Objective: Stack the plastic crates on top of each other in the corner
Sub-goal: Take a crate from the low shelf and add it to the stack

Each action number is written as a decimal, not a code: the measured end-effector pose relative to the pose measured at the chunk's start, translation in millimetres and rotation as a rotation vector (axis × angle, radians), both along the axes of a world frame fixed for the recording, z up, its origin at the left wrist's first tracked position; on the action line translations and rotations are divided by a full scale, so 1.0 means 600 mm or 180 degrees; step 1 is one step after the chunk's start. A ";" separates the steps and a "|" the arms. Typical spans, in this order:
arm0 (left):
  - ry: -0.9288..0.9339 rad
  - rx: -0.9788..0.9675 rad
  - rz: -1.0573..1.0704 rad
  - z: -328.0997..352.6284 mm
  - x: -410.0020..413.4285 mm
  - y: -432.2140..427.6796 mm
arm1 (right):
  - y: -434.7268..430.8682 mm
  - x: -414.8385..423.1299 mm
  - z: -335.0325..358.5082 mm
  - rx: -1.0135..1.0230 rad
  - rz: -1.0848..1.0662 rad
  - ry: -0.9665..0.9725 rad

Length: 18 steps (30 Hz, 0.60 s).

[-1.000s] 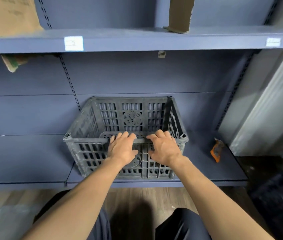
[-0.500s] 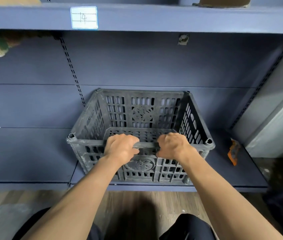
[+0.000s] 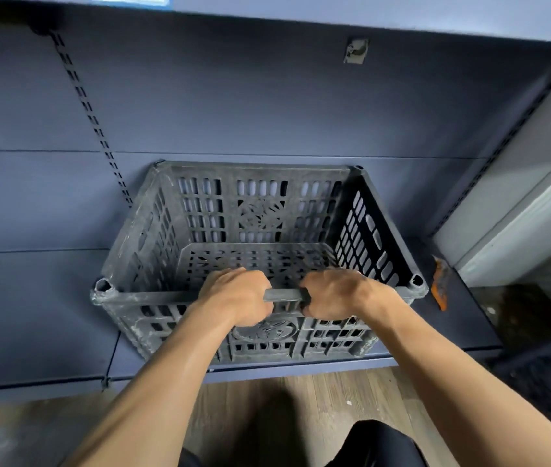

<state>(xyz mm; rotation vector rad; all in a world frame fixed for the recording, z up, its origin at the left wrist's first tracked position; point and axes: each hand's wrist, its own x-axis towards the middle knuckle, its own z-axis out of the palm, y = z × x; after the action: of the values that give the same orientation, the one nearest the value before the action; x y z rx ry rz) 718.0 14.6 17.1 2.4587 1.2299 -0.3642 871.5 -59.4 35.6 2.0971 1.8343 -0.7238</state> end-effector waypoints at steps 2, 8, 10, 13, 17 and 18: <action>0.0038 0.0017 0.0043 -0.008 0.003 0.000 | -0.003 -0.001 -0.005 0.0189 -0.0079 -0.0189; 0.0237 0.0046 0.0149 0.005 0.004 -0.024 | -0.029 -0.014 -0.010 0.0706 -0.0082 -0.0569; 0.0306 0.0248 -0.0091 0.023 -0.006 -0.034 | -0.041 -0.024 -0.005 0.0685 -0.0062 -0.0604; 0.0340 0.0472 -0.0491 0.046 -0.035 -0.072 | -0.094 -0.050 0.018 0.0606 -0.0199 -0.0436; 0.0540 0.0237 -0.0782 0.086 -0.066 -0.154 | -0.207 -0.094 0.065 0.0467 -0.0585 -0.0051; 0.0582 0.0178 -0.0916 0.099 -0.070 -0.178 | -0.238 -0.102 0.083 0.0475 -0.0702 0.0031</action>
<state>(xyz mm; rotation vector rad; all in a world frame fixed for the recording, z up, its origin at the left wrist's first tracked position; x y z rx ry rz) 676.3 -92.3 76.5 2.7061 0.9617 -0.6527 810.3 -202.3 85.6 2.4240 1.7278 -0.6655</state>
